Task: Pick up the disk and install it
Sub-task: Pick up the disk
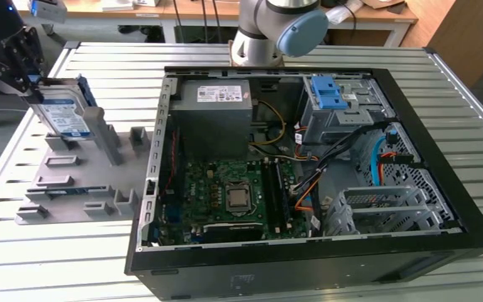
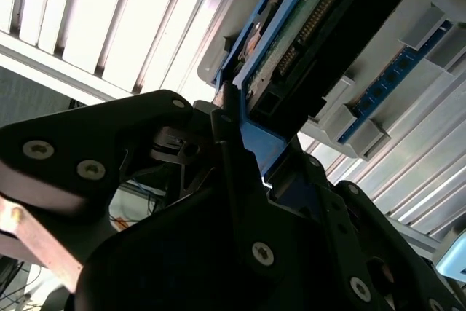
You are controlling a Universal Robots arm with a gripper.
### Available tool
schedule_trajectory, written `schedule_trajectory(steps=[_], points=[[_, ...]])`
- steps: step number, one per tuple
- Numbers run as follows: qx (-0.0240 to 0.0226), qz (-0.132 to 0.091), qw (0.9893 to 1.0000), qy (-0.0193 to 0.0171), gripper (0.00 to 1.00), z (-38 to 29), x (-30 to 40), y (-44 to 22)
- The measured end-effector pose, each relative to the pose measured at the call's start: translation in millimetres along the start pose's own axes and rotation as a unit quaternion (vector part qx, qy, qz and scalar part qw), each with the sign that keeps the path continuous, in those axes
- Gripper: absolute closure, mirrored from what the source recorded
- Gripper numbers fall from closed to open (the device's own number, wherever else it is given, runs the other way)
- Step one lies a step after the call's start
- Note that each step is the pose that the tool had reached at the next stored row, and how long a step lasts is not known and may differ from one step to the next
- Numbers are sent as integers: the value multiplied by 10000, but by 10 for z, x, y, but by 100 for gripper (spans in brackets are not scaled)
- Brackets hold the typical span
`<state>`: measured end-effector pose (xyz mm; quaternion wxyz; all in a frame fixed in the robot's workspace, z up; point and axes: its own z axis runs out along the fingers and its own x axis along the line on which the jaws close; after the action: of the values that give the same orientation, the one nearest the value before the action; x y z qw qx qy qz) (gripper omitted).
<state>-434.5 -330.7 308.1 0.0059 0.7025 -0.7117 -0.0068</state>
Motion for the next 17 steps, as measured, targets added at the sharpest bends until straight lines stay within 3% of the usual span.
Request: schedule_trajectory(steps=[17], points=[[-1,0,10000,0,64,-265,0,5]])
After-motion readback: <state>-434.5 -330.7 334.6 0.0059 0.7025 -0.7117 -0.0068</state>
